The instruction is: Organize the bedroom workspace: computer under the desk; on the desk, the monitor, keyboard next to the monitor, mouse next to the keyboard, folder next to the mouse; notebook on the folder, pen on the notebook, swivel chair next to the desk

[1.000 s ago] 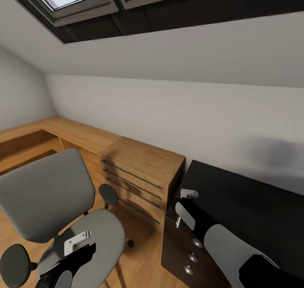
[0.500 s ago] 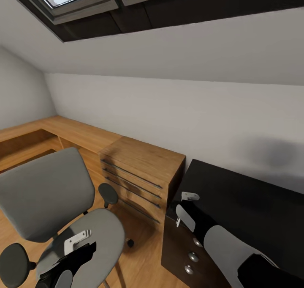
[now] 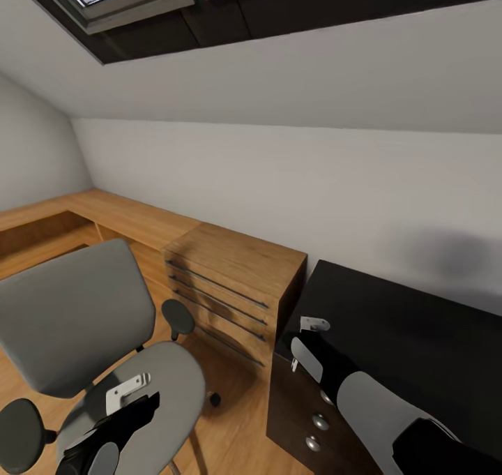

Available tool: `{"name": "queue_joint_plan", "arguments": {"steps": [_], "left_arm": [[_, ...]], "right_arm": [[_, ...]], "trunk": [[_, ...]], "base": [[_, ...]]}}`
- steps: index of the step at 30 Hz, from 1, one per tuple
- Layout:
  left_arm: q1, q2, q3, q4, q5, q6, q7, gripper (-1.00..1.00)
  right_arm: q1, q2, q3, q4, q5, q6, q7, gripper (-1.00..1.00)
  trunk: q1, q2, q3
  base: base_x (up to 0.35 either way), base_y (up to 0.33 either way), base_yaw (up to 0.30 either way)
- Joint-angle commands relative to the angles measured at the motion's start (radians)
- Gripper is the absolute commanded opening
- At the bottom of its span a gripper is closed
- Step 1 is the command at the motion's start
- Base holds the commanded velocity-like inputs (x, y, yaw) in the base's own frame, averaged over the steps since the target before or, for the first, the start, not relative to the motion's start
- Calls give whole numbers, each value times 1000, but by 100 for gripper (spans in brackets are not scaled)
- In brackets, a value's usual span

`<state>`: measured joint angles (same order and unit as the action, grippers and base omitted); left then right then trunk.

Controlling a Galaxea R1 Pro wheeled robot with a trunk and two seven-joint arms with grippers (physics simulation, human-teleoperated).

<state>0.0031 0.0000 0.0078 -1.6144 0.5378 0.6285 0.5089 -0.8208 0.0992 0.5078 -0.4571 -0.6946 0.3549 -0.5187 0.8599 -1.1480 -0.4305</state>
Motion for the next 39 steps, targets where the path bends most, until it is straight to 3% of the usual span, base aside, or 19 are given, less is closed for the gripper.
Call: {"name": "queue_joint_plan", "arguments": {"steps": [1,24,39], "left_arm": [[0,0,0,-2,11,2,8,100],[0,0,-2,-2,11,2,8,100],[0,0,-3,-2,11,2,8,100]], "right_arm": [[-1,-1,8,-1,-7,4,-7,100],[-1,-1,9,2,-6,6,-7,100],[-1,0,11,9,-6,6,-7,100]], "trunk": [[4,-8,-4],[92,-169,-76],[92,-169,-76]], "base": [[0,0,0],[0,0,0],[0,0,0]]}}
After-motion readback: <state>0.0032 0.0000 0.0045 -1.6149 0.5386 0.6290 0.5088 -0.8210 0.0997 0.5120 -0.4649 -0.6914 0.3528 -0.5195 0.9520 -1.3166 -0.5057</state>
